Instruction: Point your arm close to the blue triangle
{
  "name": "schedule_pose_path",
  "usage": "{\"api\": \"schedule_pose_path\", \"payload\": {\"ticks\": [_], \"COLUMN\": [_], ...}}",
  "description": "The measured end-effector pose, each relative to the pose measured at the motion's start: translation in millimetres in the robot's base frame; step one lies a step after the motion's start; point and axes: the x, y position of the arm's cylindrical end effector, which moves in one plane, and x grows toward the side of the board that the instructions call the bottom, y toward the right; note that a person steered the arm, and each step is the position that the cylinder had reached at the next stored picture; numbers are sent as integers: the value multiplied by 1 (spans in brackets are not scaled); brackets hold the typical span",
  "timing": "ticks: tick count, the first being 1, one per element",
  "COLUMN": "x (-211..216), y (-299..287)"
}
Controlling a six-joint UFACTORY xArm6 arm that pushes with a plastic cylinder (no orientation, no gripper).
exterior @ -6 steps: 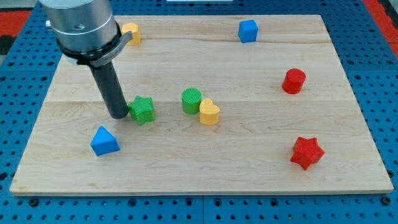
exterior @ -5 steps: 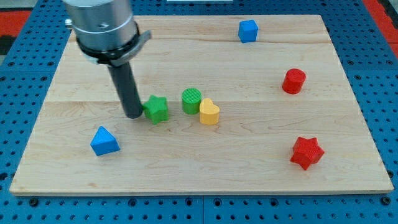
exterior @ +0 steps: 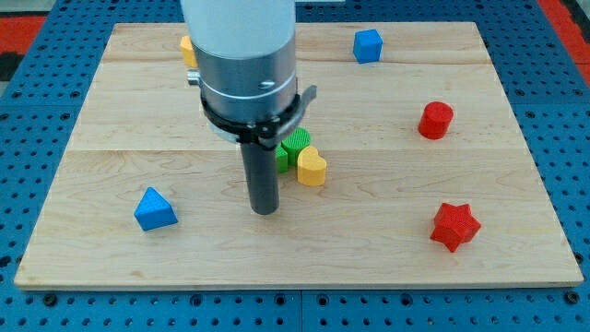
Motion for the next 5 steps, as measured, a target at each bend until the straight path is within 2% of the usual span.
{"api": "schedule_pose_path", "payload": {"ticks": [1,2,3,5], "x": [39,77,81,29], "y": [-3,-35,-108,-190]}}
